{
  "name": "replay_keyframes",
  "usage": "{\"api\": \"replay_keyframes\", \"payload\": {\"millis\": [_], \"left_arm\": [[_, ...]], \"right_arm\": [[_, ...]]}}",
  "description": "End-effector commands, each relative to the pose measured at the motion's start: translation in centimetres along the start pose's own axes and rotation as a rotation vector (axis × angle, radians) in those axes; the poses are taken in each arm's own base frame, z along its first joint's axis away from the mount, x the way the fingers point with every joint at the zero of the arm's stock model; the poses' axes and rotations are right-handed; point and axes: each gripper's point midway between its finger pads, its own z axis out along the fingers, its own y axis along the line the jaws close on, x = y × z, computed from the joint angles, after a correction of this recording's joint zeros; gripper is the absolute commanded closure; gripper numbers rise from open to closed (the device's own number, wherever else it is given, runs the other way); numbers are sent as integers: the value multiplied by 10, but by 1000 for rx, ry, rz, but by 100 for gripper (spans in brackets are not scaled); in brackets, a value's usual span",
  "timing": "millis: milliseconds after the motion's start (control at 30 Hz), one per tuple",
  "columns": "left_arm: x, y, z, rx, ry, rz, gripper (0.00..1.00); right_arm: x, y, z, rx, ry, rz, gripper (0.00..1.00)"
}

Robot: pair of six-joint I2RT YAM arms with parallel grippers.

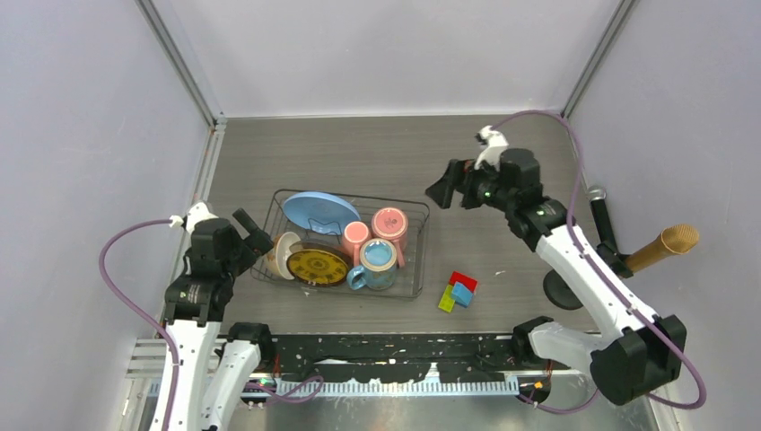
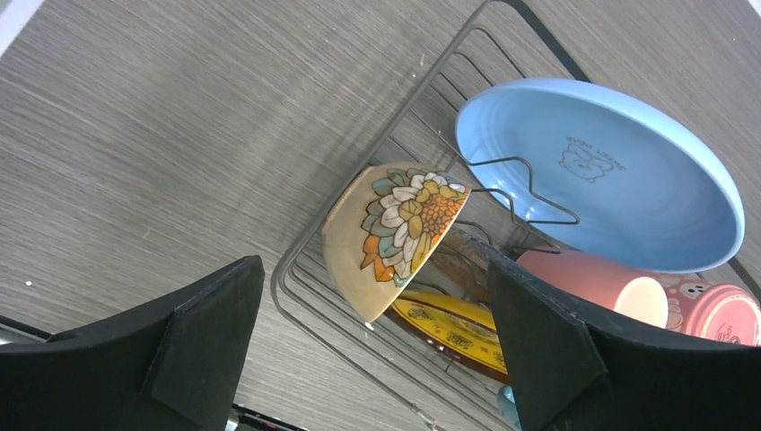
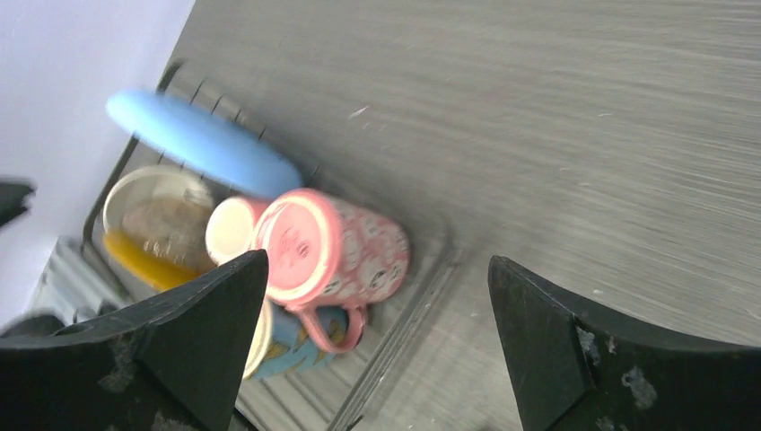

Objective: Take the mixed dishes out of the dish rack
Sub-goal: Pick up the cup from the dish rack.

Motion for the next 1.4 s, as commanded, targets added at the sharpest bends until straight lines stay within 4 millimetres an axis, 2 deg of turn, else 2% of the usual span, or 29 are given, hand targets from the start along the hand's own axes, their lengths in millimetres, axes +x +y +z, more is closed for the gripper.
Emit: {"api": "replay_keyframes", "payload": {"millis": [0, 33, 67, 233, 367, 467, 533, 633, 733, 867, 967, 1133, 1233, 1367], "left_arm": [[-3, -12, 4, 48, -3, -9, 1], [-2, -11, 5, 44, 1, -9, 1], [-2, -11, 6, 44, 4, -9, 1], [1, -11, 6, 47, 14, -9, 1], [2, -13, 5, 62, 15, -10, 1], [2, -15, 5, 72, 18, -9, 1], [4, -16, 4, 79, 24, -7, 1], [5, -15, 2, 77, 28, -6, 1], [5, -15, 2, 84, 25, -5, 1], [5, -17, 3, 90, 25, -6, 1], [5, -17, 4, 87, 31, -1, 1], [7, -21, 9, 104, 36, -3, 1], [9, -20, 9, 96, 53, 2, 1], [9, -20, 10, 92, 60, 6, 1]], "right_arm": [[2, 51, 14, -104, 26, -230, 0], [12, 62, 19, -117, 48, -288, 0], [10, 63, 24, -90, 40, -313, 0], [23, 102, 30, -182, 40, -441, 0], [36, 116, 32, -208, 72, -441, 0], [51, 132, 33, -257, 90, -525, 0], [54, 138, 32, -236, 103, -514, 0], [61, 141, 26, -181, 146, -481, 0], [79, 154, 19, -184, 178, -486, 0], [101, 148, 15, -89, 249, -455, 0], [120, 137, 13, -16, 266, -436, 0], [152, 142, 15, -53, 303, -456, 0], [158, 151, 19, -102, 284, -490, 0], [161, 147, 27, -85, 256, -491, 0]]}}
